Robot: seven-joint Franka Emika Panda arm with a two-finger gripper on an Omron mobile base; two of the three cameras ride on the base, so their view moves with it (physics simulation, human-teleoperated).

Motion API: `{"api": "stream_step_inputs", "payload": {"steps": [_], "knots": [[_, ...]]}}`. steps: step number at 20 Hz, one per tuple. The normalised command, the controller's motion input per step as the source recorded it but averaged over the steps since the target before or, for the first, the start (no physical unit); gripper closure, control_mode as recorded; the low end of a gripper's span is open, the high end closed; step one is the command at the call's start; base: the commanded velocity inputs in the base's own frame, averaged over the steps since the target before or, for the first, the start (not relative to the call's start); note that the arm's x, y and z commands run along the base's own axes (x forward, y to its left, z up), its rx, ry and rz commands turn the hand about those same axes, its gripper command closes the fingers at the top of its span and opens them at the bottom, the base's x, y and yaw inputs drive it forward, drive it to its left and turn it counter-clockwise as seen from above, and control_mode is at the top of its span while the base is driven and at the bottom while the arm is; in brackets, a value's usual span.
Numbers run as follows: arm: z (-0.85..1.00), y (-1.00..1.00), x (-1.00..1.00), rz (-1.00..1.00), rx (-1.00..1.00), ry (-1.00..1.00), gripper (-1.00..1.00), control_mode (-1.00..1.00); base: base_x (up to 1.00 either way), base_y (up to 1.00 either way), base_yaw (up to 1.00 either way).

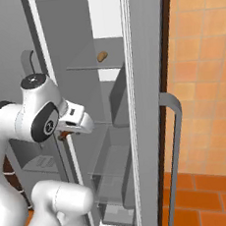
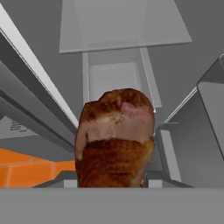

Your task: Place one sweet potato and one chicken drumstick in each tupperware on the nearby counter, to pack two identical lunches.

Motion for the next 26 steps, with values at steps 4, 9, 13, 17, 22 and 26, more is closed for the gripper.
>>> {"api": "stream_step_inputs", "payload": {"steps": [4,9,13,17,22,26], "knots": [[-0.31,0.0,-0.5,0.01,0.0,0.05,1.0,-1.0,0.0,0.0,0.0],[-0.02,0.0,-0.34,0.0,0.0,0.01,1.0,-1.0,0.0,0.0,0.0],[0.0,0.0,0.0,0.0,0.0,0.0,1.0,1.0,-0.51,0.48,0.0],[0.0,0.0,0.0,0.0,0.0,0.0,1.0,1.0,-0.08,1.0,0.0],[0.0,0.0,0.0,0.0,0.0,0.0,1.0,1.0,0.0,1.0,0.0],[0.0,0.0,0.0,0.0,0.0,0.0,1.0,1.0,0.0,1.0,0.0]]}}
